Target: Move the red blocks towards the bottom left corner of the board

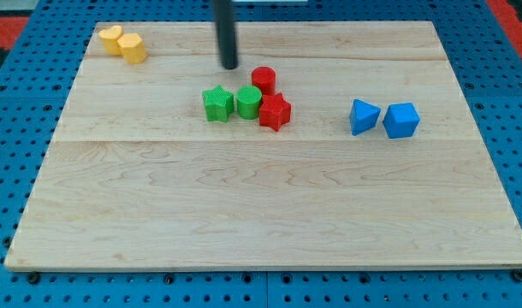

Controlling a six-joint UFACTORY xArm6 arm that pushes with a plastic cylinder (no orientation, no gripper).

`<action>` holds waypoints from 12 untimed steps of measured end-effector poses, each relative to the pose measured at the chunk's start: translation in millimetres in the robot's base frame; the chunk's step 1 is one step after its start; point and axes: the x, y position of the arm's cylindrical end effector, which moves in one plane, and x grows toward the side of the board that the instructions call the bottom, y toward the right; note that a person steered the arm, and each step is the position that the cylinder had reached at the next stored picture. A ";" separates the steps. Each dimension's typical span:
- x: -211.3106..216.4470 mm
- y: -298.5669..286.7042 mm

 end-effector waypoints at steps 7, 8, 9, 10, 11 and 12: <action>192.2 46.1; 217.0 56.6; 219.5 107.5; 231.8 106.2; 231.8 56.9; 229.5 25.1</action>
